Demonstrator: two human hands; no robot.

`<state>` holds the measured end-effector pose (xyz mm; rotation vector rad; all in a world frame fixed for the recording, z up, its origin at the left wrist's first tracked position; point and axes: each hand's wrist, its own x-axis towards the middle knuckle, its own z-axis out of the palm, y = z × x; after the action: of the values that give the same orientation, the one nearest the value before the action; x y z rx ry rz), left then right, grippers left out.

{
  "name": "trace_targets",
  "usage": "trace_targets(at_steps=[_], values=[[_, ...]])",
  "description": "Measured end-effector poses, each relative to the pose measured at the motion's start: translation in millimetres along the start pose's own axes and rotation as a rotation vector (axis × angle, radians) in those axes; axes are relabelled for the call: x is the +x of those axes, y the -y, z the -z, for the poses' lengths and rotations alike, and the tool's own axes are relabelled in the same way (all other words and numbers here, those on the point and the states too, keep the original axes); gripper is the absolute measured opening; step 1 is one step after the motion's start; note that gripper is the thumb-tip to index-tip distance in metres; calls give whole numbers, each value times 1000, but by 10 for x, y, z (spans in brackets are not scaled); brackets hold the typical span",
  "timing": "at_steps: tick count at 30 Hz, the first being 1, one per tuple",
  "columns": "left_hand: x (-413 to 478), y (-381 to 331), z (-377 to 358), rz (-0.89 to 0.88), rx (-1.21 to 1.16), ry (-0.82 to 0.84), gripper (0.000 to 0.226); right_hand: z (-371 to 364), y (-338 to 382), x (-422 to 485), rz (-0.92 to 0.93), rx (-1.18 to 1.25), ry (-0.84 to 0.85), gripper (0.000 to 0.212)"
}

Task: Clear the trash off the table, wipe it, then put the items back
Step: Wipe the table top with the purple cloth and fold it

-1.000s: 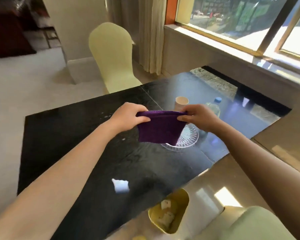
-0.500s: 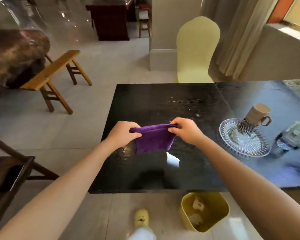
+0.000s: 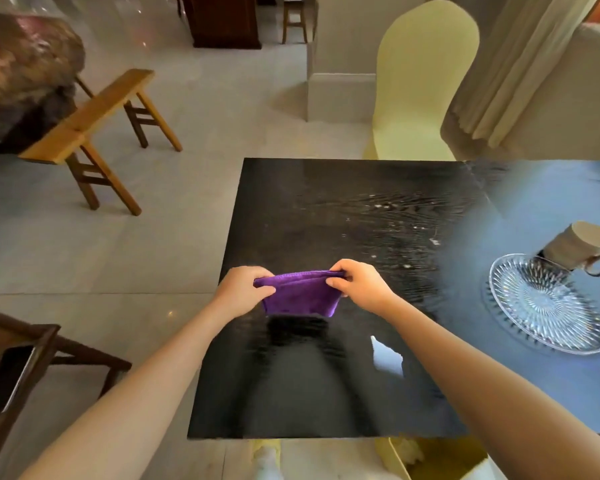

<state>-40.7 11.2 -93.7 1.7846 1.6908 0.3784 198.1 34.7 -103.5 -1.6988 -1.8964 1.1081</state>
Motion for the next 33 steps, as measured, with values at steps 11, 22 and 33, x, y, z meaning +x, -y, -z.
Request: trace_targets(at_steps=[11, 22, 33], values=[[1730, 491, 132, 119, -30, 135, 13, -295, -204, 1681, -160, -23, -97, 17], [2916, 839, -279, 196, -16, -93, 27, -513, -458, 2880, -220, -425, -265, 27], [1108, 1082, -1230, 176, 473, -106, 72, -1434, -459, 2570, 67, -689, -56, 90]])
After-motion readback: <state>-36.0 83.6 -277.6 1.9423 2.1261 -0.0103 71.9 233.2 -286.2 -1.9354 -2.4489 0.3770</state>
